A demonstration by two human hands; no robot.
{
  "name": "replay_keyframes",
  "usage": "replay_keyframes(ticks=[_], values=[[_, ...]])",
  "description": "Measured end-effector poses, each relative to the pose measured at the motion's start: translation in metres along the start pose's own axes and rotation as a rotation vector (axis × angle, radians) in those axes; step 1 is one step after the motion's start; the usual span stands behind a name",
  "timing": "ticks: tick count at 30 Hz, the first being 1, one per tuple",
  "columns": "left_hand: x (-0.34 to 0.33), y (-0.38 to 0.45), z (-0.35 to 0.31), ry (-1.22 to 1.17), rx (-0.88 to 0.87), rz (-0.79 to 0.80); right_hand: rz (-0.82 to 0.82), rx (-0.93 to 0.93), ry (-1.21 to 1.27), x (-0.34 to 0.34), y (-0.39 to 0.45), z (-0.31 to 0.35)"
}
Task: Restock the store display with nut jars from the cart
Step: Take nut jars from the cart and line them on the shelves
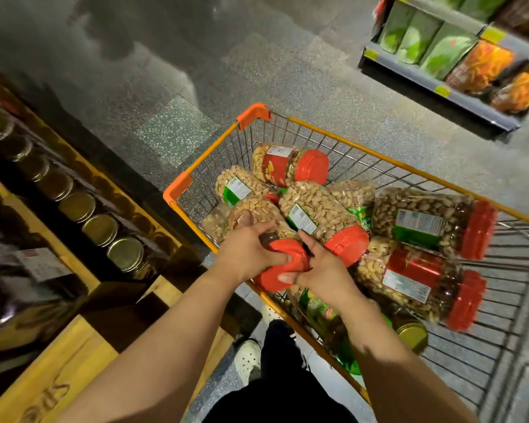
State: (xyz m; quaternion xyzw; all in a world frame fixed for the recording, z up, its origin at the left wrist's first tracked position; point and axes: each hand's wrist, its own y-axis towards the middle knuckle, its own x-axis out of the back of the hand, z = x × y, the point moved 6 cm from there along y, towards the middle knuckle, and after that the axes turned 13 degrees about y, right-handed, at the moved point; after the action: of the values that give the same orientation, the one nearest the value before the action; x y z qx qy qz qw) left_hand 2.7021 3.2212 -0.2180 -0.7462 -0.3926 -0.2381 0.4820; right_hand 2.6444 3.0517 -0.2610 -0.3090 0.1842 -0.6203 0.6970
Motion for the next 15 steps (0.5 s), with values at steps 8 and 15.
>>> replay_keyframes(ticks=[8,15], values=[[0.024,-0.027,-0.008,-0.167,0.011,-0.148,-0.034,0.123,0.391,0.0,-0.038,0.005],[0.064,-0.086,-0.028,-0.47,0.046,-0.342,0.041,0.36,0.314,0.008,-0.094,0.055]])
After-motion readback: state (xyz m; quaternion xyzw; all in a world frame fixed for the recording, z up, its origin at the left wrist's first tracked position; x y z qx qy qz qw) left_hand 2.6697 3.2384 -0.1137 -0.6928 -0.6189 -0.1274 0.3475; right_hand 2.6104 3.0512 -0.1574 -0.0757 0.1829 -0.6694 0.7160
